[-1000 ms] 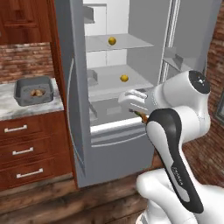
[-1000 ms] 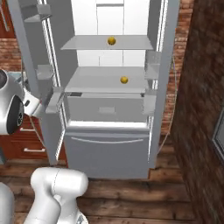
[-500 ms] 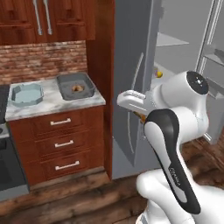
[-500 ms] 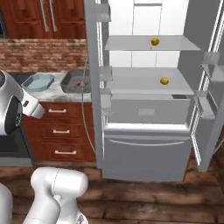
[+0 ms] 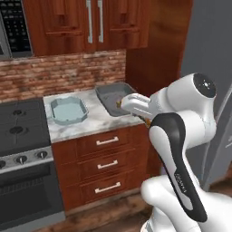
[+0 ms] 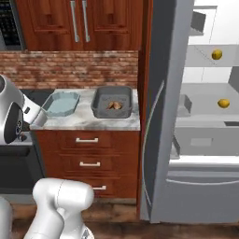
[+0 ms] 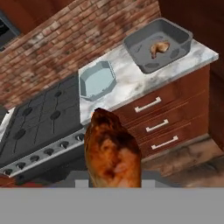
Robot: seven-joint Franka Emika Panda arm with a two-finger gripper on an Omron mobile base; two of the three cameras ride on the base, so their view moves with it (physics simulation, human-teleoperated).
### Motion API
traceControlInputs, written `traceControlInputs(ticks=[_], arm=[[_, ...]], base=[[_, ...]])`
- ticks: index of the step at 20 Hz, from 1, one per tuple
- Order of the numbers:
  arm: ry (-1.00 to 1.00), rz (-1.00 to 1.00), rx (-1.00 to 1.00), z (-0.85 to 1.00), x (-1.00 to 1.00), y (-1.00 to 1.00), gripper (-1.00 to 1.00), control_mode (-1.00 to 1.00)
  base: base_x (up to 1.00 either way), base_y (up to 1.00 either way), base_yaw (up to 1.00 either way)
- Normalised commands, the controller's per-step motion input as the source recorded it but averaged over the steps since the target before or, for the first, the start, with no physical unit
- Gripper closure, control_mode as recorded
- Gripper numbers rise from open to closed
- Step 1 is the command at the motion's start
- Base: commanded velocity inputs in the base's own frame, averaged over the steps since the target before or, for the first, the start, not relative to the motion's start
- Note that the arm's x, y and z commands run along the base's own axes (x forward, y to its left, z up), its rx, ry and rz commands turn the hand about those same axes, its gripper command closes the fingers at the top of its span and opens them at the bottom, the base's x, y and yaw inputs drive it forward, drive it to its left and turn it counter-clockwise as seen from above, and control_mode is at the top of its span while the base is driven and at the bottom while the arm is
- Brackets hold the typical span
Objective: Place one lemon and one chicken drumstick in each tupperware on the nearby counter, to pack two identical lunches.
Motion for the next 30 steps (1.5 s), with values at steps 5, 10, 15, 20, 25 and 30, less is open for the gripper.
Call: traceControlInputs(ticks=[5,10,15,20,25,30], arm=[[0.00,0.00,0.00,0.00,0.00,0.00,1.00,1.00],[0.00,0.00,0.00,0.00,0.00,0.00,1.00,1.00],[0.00,0.00,0.00,0.00,0.00,0.00,1.00,1.00],[0.00,0.00,0.00,0.00,0.00,0.00,1.00,1.00],[0.00,0.00,0.00,0.00,0.00,0.00,1.00,1.00],[0.00,0.00,0.00,0.00,0.00,0.00,1.00,1.00]], base=[[0.86,1.00,-0.08],[0.34,0.61,-0.01],[0.22,0.10,0.00],[0.12,-0.13,0.03],[0.30,-0.07,0.21],[0.32,-0.12,0.33]])
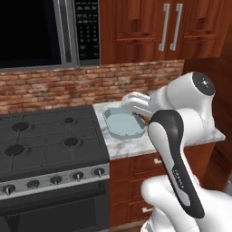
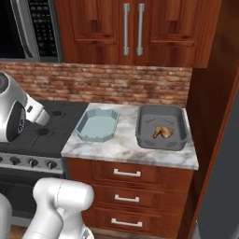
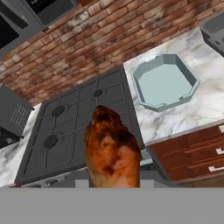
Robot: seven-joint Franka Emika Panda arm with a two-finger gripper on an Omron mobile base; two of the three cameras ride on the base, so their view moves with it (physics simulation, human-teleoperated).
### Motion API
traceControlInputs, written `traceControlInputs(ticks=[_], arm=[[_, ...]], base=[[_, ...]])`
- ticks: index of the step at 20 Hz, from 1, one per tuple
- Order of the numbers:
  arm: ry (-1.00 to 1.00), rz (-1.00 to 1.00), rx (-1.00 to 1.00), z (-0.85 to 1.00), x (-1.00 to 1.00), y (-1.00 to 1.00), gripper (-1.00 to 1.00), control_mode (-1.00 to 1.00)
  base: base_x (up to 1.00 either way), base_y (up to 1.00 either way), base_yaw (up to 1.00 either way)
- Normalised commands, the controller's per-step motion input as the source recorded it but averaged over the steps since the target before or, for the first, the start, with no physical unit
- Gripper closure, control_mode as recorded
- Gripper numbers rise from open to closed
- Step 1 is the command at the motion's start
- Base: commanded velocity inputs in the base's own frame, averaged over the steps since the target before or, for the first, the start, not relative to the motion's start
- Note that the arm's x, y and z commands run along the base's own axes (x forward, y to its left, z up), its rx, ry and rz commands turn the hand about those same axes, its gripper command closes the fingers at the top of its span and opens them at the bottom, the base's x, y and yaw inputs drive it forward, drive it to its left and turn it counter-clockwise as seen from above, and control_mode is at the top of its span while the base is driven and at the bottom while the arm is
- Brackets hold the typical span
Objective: Place one lemon and one chicken drumstick in each tupperware on the nearby counter, to pack two identical lunches.
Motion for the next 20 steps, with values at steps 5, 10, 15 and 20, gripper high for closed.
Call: traceControlInputs(ticks=[5,10,15,20], arm=[[0.00,0.00,0.00,0.00,0.00,0.00,1.00,1.00],[-0.02,-0.04,0.00,-0.21,0.15,-0.10,1.00,-1.00],[0.00,-0.15,-0.01,-0.60,0.45,-0.40,1.00,-1.00],[0.02,-0.09,0.00,-0.57,0.69,-0.48,1.00,-1.00]], base=[[0.39,-0.12,0.20],[0.21,-0.10,-0.01],[0.00,0.00,0.00],[0.00,0.00,0.00]])
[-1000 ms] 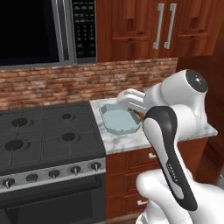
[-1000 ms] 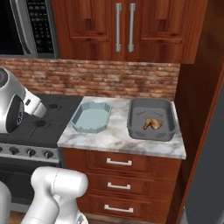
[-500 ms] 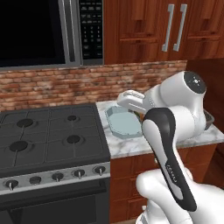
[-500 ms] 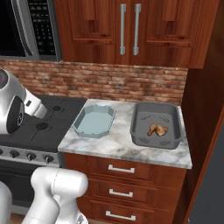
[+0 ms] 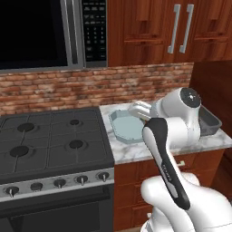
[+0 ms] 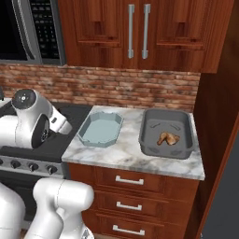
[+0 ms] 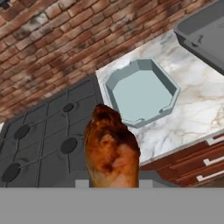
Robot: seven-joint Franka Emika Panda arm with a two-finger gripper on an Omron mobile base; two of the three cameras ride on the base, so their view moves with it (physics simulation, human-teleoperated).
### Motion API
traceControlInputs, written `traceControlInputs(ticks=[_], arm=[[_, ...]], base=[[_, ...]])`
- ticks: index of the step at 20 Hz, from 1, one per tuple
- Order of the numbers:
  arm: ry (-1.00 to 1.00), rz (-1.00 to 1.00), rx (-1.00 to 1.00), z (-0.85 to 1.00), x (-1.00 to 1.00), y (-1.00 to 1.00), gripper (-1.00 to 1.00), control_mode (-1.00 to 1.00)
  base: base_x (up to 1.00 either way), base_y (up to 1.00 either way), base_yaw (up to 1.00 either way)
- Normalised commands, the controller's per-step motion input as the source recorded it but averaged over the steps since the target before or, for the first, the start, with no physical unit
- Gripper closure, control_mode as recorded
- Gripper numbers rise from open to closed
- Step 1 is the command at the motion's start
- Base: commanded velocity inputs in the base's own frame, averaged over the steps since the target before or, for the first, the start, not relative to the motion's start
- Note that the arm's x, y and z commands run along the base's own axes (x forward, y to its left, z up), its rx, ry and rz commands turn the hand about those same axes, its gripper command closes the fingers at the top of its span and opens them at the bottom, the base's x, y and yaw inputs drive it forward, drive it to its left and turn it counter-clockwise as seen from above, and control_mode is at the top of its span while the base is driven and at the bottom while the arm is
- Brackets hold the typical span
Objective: Place one lemon and one chicken drumstick in each tupperware on the nearby counter, to pack two identical lunches.
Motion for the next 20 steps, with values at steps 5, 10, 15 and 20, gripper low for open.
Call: traceControlInputs(ticks=[5,10,15,20], arm=[[0.13,-0.06,0.00,-0.25,0.72,-0.62,1.00,-1.00],[0.14,-0.08,0.00,-0.23,0.74,-0.57,1.00,-1.00],[0.05,-0.05,0.00,-0.42,0.61,-0.24,1.00,-1.00],[0.00,-0.02,0.00,-0.49,0.14,0.00,1.00,-1.00]], base=[[0.00,0.00,0.00],[0.00,0.00,0.00],[0.00,0.00,0.00],[0.00,0.00,0.00]])
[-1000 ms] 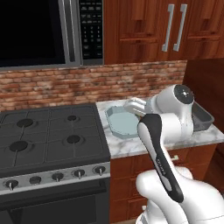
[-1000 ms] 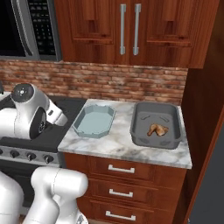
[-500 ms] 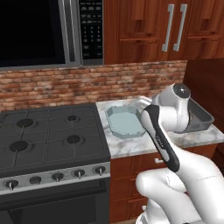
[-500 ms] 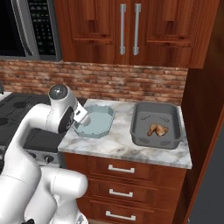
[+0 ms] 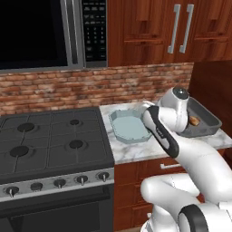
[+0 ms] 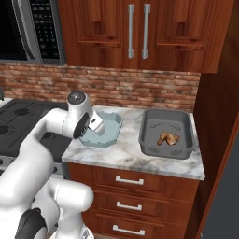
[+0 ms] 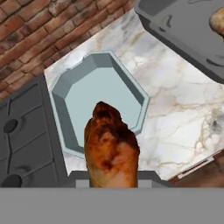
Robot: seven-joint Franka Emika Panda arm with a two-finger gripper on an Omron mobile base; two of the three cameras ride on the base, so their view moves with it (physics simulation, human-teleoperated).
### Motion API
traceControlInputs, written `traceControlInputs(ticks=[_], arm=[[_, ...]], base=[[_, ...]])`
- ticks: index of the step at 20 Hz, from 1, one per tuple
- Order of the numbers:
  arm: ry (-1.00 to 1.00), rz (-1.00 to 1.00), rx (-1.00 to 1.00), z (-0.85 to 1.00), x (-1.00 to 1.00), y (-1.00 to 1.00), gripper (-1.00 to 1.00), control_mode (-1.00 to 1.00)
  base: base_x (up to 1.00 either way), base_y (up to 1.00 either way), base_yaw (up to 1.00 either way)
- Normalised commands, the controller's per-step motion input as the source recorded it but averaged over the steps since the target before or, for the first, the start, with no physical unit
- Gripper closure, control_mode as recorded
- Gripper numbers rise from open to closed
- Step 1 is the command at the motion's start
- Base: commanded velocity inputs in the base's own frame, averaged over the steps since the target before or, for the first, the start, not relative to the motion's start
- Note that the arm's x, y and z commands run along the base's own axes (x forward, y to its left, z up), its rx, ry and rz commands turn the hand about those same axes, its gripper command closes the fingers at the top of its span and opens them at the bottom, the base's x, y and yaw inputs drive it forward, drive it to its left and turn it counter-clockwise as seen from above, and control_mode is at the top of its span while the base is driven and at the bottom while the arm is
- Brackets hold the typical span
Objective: Place one lemon and one chicken drumstick in each tupperware on the nearby counter, to pack two identical lunches.
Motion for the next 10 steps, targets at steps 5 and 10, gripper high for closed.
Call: traceControlInputs(ticks=[5,10], arm=[[0.00,-0.03,0.00,-0.42,0.22,0.03,1.00,-1.00],[0.02,-0.04,0.00,-0.29,0.20,0.07,1.00,-1.00]], base=[[0.00,0.00,0.00],[0.00,0.00,0.00]])
